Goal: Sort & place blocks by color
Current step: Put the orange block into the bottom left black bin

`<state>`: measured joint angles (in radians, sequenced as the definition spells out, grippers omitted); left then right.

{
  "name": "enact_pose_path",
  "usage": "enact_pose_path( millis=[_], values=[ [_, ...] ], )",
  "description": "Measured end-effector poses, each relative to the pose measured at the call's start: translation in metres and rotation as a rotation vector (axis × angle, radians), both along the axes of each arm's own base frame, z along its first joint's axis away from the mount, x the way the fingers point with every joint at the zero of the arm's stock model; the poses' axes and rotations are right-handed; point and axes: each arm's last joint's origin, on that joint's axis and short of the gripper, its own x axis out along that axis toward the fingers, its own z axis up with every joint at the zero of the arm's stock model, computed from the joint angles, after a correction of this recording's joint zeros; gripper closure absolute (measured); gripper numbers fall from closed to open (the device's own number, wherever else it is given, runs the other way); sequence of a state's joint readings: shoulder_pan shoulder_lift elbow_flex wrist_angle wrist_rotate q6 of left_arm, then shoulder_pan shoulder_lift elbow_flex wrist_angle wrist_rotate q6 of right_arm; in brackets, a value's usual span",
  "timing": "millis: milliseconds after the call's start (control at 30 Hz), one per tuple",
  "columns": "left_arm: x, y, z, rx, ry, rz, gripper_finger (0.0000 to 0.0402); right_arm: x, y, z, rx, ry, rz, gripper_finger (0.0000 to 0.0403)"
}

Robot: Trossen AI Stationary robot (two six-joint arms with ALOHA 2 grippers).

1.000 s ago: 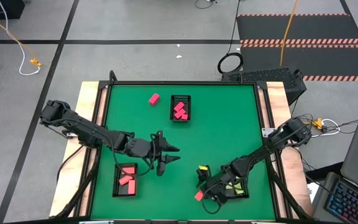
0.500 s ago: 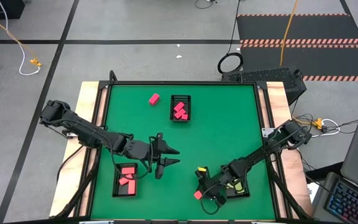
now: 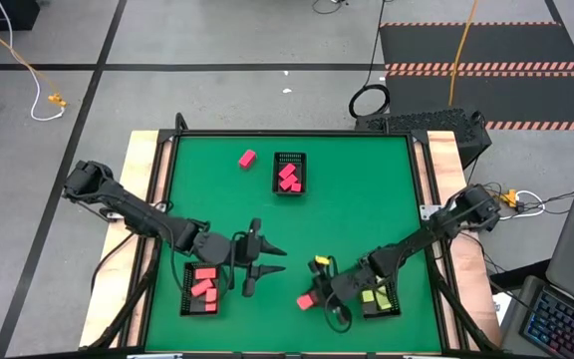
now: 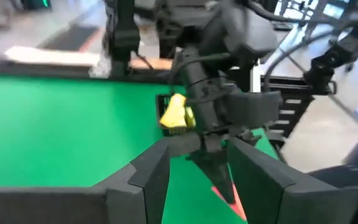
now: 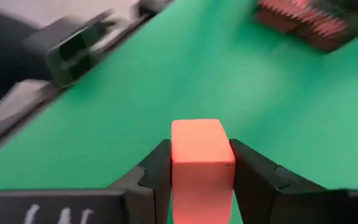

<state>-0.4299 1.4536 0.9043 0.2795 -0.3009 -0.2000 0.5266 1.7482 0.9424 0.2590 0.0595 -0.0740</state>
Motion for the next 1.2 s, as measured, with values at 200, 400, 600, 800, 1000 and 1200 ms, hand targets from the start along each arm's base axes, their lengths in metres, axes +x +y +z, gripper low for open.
enact_pose_path(
  millis=[200, 400, 600, 800, 1000, 1200],
  values=[
    [-0.003, -0.004, 0.001, 0.178, -0.027, 0.053, 0.0238, 0.011, -0.028, 0.024, -0.093, -0.150, -0.180, 0.0284],
    [-0.004, -0.003, -0.004, 0.230, 0.016, 0.085, 0.0238, 0.018, -0.050, 0.051, -0.114, -0.296, -0.288, 0.0284],
    [-0.006, -0.001, -0.008, 0.275, 0.061, 0.092, 0.0238, 0.022, -0.070, 0.059, -0.112, -0.316, -0.352, 0.0284],
    [-0.007, 0.000, -0.012, 0.297, 0.092, 0.102, 0.0238, 0.025, -0.079, 0.060, -0.110, -0.330, -0.385, 0.0284],
    [-0.008, 0.000, -0.015, 0.294, 0.126, 0.105, 0.0238, 0.027, -0.086, 0.062, -0.106, -0.342, -0.405, 0.0284],
    [-0.008, 0.006, -0.019, 0.279, 0.169, 0.128, 0.0238, 0.029, -0.085, 0.065, -0.101, -0.382, -0.399, 0.0284]
  ],
)
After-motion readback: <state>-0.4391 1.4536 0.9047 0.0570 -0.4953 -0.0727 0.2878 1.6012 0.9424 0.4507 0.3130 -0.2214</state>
